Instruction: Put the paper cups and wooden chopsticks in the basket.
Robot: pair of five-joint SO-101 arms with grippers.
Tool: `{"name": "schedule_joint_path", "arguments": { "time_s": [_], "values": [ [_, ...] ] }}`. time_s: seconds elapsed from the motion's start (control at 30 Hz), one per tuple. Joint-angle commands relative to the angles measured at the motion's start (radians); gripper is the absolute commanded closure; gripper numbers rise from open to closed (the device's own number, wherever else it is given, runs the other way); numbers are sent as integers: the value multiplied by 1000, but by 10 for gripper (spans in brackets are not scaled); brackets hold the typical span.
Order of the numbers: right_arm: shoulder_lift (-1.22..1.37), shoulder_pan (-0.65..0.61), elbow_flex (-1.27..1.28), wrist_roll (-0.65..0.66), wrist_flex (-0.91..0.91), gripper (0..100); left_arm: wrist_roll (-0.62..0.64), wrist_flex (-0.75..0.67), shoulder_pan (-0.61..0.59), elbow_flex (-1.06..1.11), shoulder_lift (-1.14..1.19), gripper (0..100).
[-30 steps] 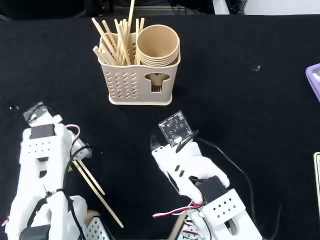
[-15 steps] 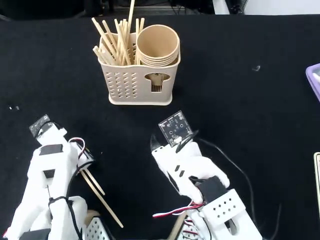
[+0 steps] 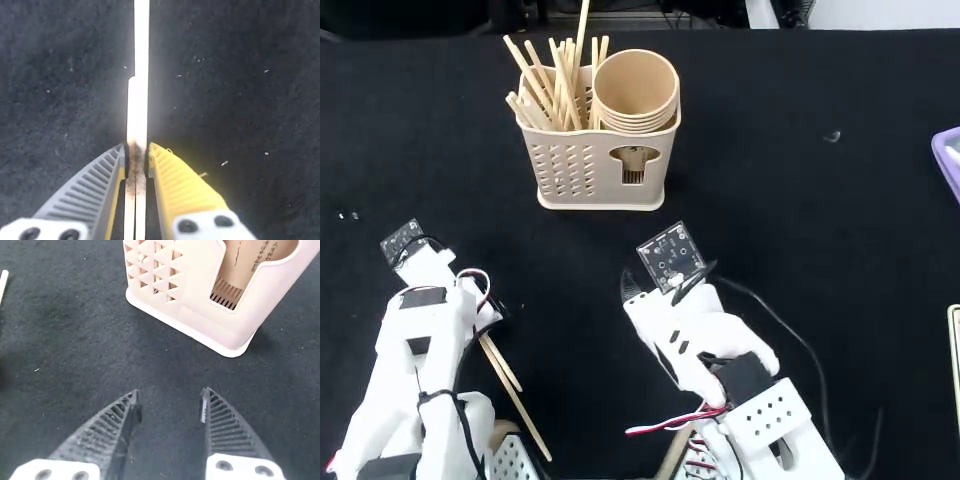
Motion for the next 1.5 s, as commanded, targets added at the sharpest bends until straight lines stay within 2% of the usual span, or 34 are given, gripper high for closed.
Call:
{"name": "schedule_joint_path", "arguments": {
  "time_s": [0.0, 0.2, 0.4, 0.63, 0.83, 0.97, 1.07, 1.17, 1.47],
  "values": [
    [-24, 12, -7, 11, -26, 801, -6, -48, -58, -147, -6, 970],
    [-24, 12, -7, 11, -26, 801, -6, -103, -145, -383, -6, 970],
    [-24, 12, -7, 11, -26, 801, -12, -129, -157, -536, -8, 970],
    [-24, 12, -7, 9, -26, 801, -8, -140, -143, -751, -210, 970],
    [-24, 12, -7, 8, -26, 801, -14, -353, -48, -808, -385, 970],
    [-24, 12, -7, 8, -26, 801, -14, -463, 42, -808, -405, 971],
    [-24, 12, -5, 8, -26, 801, -15, -499, 108, -809, -365, 971],
    [-24, 12, -5, 9, -26, 801, -80, -529, 170, -862, -293, 971],
    [-24, 12, -5, 11, -26, 801, -222, -522, 291, -1210, 6, 971]
  ]
}}
